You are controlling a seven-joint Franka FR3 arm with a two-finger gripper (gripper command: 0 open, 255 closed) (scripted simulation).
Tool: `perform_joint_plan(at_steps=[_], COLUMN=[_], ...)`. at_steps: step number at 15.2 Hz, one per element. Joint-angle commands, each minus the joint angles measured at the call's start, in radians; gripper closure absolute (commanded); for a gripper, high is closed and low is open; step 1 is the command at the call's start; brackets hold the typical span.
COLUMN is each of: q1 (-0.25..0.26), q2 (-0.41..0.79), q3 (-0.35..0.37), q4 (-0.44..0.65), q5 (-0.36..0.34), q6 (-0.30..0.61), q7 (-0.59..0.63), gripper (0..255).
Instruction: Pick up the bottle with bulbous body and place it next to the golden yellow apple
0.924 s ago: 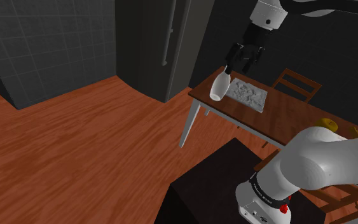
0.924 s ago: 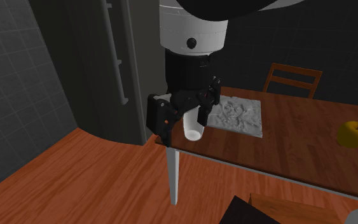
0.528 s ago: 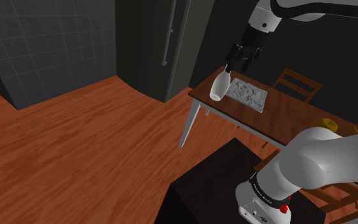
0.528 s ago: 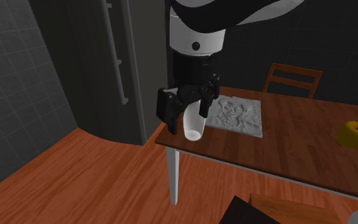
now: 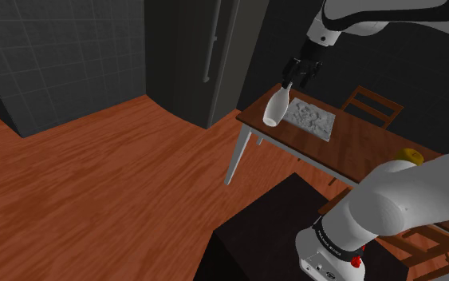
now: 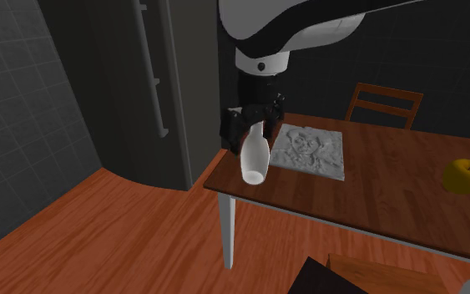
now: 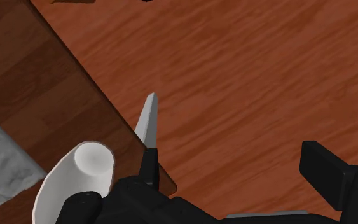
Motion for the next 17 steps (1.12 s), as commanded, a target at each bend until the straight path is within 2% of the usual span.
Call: perform_joint_plan(at_steps=[1, 9, 13, 17], q1=[-0.007, -0.025, -0.046, -0.087], q2=[0.063, 0.326, 0.474, 0.632], q3=[-0.039, -0.168, -0.217, -0.246], q4=[0.032, 0.211, 0.331, 0.473], q5=[0.0, 0.072, 0.149, 0.243], q6=[0.037, 0.133, 0.155, 0.154], q7=[-0.043, -0.214, -0.311, -0.407], gripper=[0, 0, 0, 0])
